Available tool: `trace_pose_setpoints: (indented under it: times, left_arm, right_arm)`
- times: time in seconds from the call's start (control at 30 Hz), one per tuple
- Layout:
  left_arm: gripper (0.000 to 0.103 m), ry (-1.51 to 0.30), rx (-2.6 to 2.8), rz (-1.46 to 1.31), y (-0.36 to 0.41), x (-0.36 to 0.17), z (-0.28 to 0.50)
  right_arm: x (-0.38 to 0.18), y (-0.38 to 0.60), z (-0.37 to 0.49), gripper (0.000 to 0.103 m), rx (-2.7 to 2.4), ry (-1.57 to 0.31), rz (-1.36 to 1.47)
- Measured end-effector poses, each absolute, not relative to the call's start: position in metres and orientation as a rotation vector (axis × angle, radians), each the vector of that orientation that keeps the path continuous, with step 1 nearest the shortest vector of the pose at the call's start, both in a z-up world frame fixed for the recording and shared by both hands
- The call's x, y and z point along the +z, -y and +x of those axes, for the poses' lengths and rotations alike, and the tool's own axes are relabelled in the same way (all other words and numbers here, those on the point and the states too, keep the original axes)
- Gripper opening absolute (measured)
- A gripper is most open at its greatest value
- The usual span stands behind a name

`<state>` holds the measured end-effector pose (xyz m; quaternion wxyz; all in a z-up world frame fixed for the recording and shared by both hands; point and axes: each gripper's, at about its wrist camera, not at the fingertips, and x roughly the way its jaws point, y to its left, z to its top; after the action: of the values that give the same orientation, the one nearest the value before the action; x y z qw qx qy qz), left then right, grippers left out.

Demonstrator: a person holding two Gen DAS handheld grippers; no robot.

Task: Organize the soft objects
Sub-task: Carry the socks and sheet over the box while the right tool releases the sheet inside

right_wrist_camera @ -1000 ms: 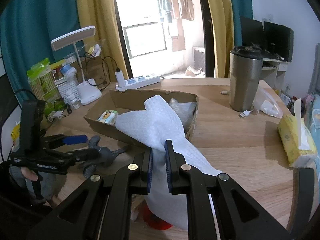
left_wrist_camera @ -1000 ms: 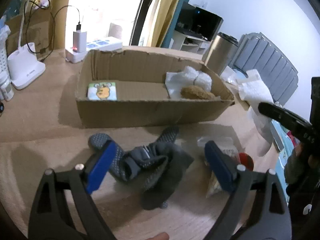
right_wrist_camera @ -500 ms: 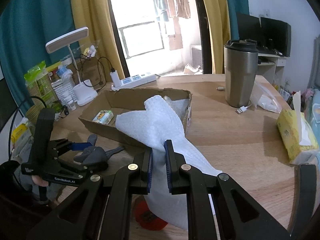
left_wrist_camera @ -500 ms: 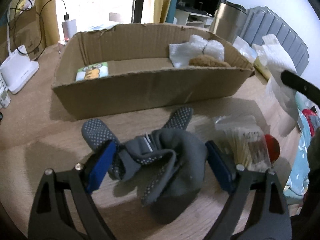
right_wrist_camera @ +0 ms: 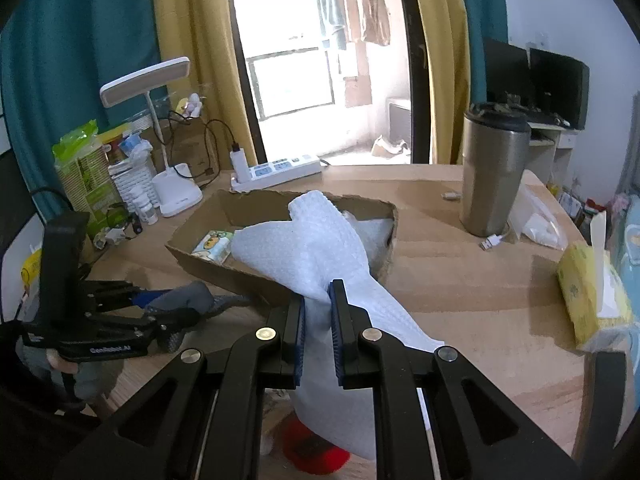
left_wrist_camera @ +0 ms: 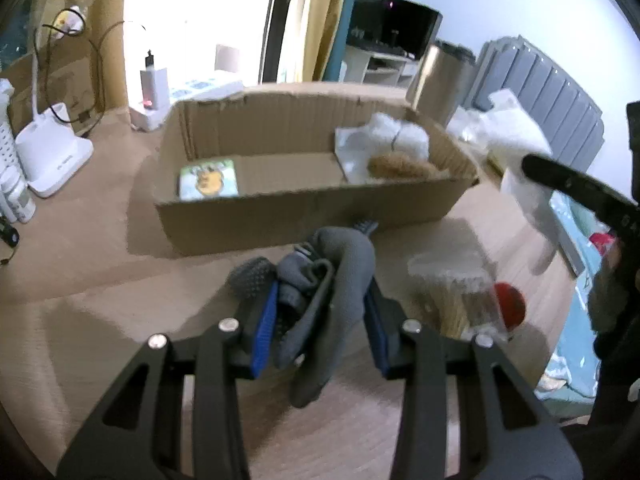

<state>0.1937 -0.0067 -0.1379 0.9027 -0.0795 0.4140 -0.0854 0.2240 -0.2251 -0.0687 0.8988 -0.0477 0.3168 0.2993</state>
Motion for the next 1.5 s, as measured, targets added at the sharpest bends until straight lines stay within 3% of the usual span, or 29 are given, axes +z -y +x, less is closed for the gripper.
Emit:
trace_pose_setpoints:
  times: [0.53,1.5]
  left_arm:
    - [0.042,-0.65,-0.215,-0.243,-0.038,-0.09,0.165]
    - [0.044,-0.602,-0.059,-0.346,-0.128,-0.095,0.168]
  right_arm:
    - [-0.054,0.175,0.236,0.013,0.657,-0.632,-0.166]
    - [-0.066,0.083,0.283,0.013,0.738,-0.679,-0.232]
